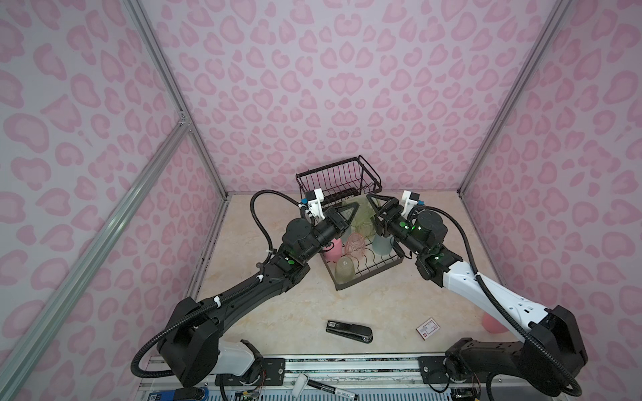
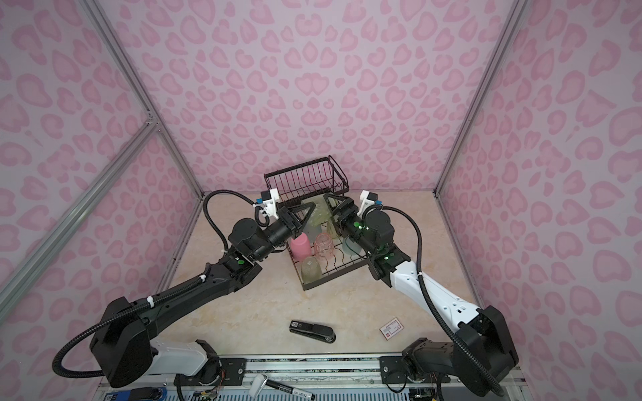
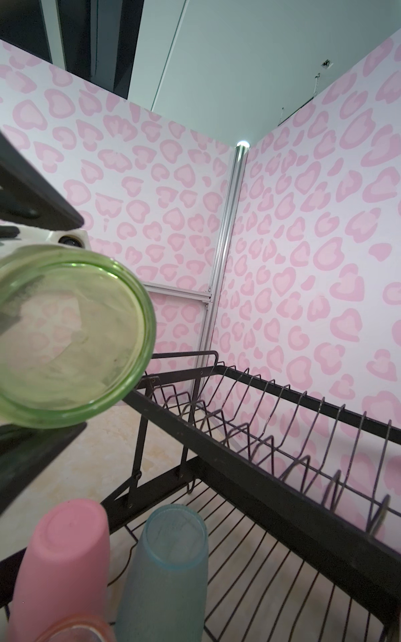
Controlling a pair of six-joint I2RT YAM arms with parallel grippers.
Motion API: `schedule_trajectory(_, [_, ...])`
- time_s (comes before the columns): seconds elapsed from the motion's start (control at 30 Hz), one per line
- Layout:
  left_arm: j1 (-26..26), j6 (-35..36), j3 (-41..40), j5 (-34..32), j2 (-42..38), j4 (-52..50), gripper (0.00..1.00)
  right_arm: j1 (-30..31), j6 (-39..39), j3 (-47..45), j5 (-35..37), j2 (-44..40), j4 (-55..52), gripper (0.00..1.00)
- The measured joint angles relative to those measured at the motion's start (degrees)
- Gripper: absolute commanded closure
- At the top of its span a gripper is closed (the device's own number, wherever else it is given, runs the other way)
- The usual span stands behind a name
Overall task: Load cups into a dish rack
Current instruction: Pick up the cup from the bottom-left of the table.
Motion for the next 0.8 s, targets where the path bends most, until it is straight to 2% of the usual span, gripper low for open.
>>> schedule_trajectory(0.13, [0.0,0.0,0.1,0.0,0.7,0.4,0.97,0.0,0.0,0.6,0.1,0.8,-0.1,0.16])
schedule_trajectory(0.3, [0.0,0.0,0.8,0.0,1.5,0.9,0.97,0.0,0.0,1.2,0.0,1.6,0.0,0.2])
schedule_trajectory(0.57, [-0.1,-0.7,1.0,-0.3,2.2,1.2,0.96,-0.1,0.5,1.2,0.4,2.2,0.2,0.34])
schedule_trajectory(0.63, [-0.1,-0.7,1.0,-0.4,2.2,1.4,0.91,-0.2,0.8,1.2,0.6,2.3,0.8,0.37])
schedule_trajectory(0.8, [-0.2,-0.5,1.0,-0.2,2.1,1.3,0.73,-0.2,-0.1,1.1,0.7,2.7,1.2,0.4])
